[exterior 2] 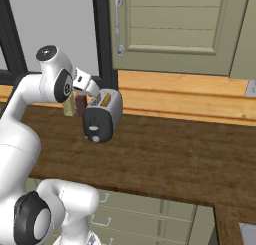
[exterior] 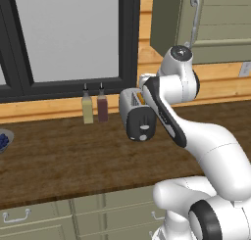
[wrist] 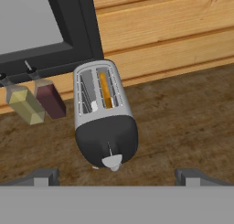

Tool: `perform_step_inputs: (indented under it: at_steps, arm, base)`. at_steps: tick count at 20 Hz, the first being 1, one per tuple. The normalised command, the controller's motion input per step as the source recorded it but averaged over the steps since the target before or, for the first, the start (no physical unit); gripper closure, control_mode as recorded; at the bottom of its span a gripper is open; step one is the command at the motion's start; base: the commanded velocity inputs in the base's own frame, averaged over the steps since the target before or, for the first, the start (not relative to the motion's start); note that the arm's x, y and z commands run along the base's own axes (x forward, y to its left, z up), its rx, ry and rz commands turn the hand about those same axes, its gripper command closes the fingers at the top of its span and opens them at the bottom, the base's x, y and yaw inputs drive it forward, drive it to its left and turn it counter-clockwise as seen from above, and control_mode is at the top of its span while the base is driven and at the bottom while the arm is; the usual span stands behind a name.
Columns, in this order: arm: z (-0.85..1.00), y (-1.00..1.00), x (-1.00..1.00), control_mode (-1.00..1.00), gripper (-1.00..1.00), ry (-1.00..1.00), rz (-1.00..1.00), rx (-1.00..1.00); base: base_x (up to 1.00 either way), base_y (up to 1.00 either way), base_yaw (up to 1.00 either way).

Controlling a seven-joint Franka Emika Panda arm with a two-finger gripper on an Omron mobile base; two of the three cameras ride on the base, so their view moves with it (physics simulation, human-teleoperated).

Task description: Start the toaster. Once the lever pops up, take the bread to the plate on the dining counter.

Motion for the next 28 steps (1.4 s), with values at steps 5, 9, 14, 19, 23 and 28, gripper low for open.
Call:
perform_step_inputs:
  at_steps: [5, 9, 14, 19, 23, 28]
  arm:
    - [0.0, 0.0, 0.0, -1.0, -1.0, 0.0, 0.0, 0.0]
    - [0.0, 0.0, 0.0, -1.0, -1.0, 0.0, 0.0, 0.0]
    - [0.0, 0.0, 0.0, -1.0, -1.0, 0.0, 0.0, 0.0]
    - [0.0, 0.0, 0.0, -1.0, -1.0, 0.0, 0.0, 0.0]
    - [0.0, 0.0, 0.0, -1.0, -1.0, 0.0, 0.0, 0.0]
    - [0.0, 0.0, 0.0, -1.0, -1.0, 0.0, 0.0, 0.0]
  base:
    - [0.0, 0.0, 0.0]
    - [0.0, 0.0, 0.0]
    - [0.0, 0.0, 0.0]
    - [0.0, 0.0, 0.0]
    - [0.0, 0.0, 0.0]
    - [0.0, 0.0, 0.0]
